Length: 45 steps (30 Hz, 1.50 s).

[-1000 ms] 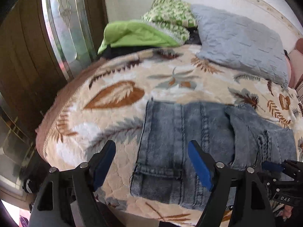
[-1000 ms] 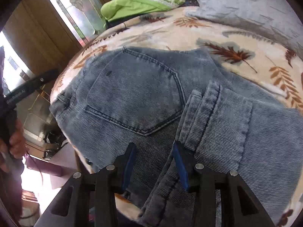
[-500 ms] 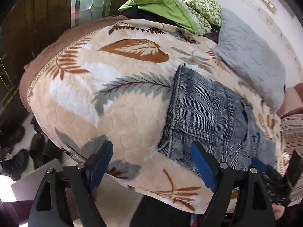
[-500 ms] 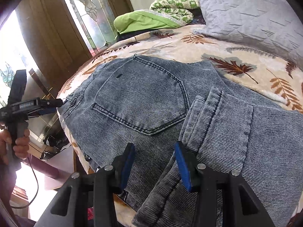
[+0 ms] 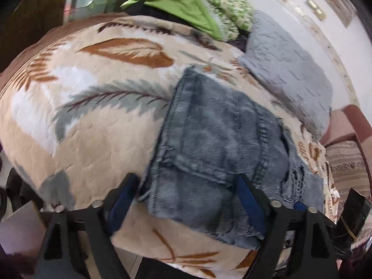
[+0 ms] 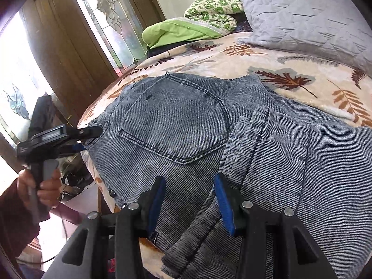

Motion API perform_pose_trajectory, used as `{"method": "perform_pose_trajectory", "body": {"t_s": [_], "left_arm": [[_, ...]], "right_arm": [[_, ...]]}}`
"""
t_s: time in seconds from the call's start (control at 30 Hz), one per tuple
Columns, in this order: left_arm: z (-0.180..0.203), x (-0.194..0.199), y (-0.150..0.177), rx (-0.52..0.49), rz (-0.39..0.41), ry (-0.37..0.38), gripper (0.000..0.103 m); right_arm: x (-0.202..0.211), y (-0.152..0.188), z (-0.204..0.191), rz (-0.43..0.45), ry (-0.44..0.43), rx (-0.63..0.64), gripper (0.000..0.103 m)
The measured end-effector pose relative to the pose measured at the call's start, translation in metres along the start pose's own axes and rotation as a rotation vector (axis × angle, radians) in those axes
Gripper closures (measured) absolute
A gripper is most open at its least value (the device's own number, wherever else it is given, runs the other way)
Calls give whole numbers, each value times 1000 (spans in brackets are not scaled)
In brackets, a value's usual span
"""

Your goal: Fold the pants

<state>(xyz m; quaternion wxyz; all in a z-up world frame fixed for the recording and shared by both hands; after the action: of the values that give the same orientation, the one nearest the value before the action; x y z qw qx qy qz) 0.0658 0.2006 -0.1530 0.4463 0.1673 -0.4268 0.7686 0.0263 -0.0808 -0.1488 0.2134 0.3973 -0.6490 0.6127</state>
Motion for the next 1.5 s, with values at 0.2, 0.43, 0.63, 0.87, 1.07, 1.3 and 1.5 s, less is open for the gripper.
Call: {"method": "perform_pose_trajectory", "body": {"t_s": [0.2,0.43,0.63,0.87,1.07,1.3,1.5], "left_arm": [[-1,-2,0,10,-16,95,72],[21,0,-9,-53,-7,56,78],[50,16,-17,-108,24,57,78],[112,36,-17,-269,44,55,79],[170,42,-4,-425,32,50,80],[228,45,12,-548,9,61,80],[295,35,35,-673,-48,108,80]], "right_arm": [[-1,0,4,2,-24,-24,55],[0,-10,6,-71,-32,-46,55],[-5,-40,-2,-42,-27,-15,55],[-57,-48,-15,-99,44,63,55],[-55,-45,-5,-84,4,24,58],[-39,-45,46,-109,-187,-257,63],[37,-31,118,50,-235,-378,62]]}}
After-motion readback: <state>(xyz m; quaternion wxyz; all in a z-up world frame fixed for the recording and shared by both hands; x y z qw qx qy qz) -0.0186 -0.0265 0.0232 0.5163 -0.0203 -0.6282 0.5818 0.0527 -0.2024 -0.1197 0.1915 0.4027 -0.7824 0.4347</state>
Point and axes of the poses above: each gripper's, at about its wrist camera, not at the fingertips, and x roughly against the way its jaws point, z to its right, y to its underside, the point moved 1 cm from there along -x, roughly the way its jaws point, and after that the axes turned 12 degrees about y, right-handed, at the moved point
